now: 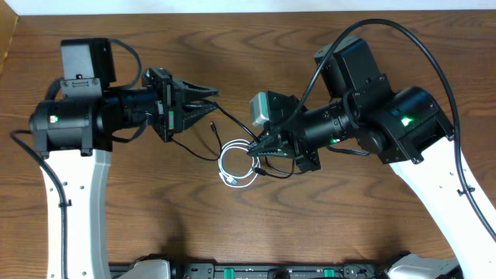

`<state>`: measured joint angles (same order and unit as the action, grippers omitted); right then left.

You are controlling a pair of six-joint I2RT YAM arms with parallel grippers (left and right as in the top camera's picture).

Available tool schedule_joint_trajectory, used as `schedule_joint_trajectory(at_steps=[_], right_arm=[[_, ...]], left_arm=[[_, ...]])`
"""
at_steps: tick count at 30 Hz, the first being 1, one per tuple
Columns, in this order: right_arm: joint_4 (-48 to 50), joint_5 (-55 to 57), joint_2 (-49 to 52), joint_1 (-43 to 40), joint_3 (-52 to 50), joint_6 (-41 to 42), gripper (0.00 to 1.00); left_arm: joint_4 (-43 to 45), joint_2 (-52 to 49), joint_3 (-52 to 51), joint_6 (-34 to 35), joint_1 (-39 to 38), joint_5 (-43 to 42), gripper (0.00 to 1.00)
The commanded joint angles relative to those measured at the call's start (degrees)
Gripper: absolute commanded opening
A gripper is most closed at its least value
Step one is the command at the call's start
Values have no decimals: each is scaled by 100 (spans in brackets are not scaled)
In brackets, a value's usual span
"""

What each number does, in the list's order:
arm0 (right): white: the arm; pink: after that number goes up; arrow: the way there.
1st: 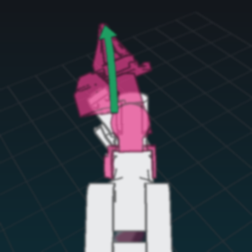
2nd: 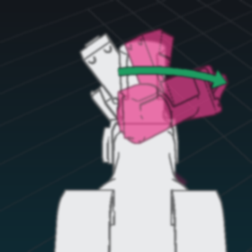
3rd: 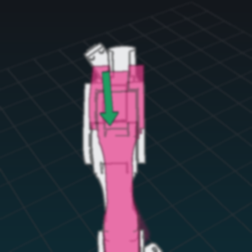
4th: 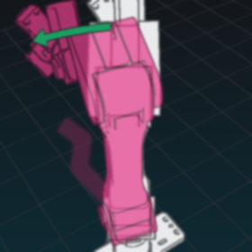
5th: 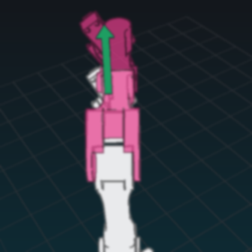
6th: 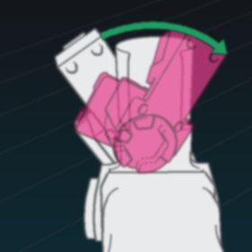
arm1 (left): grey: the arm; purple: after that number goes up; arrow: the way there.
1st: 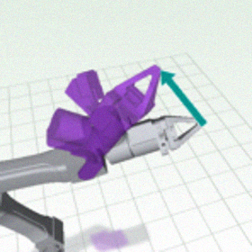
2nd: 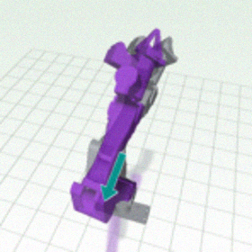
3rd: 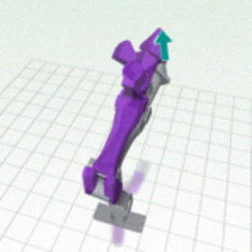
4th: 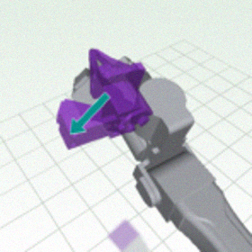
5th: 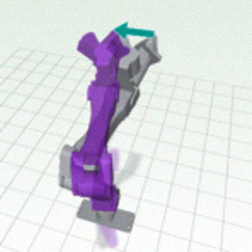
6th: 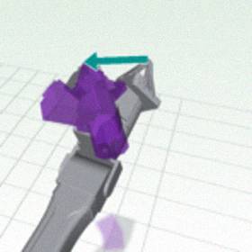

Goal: Untangle cables

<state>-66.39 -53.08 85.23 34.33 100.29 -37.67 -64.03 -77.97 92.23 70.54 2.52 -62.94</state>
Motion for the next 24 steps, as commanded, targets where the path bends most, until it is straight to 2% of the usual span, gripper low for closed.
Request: schedule_joint_trajectory(at_steps=[1,24], right_arm=[[-4,-81,-20,22,13,83,1],[83,-146,-20,22,13,105,1]], left_arm=[[7,2,-17,7,144,-76,22],[7,2,-17,-57,13,-111,20]])
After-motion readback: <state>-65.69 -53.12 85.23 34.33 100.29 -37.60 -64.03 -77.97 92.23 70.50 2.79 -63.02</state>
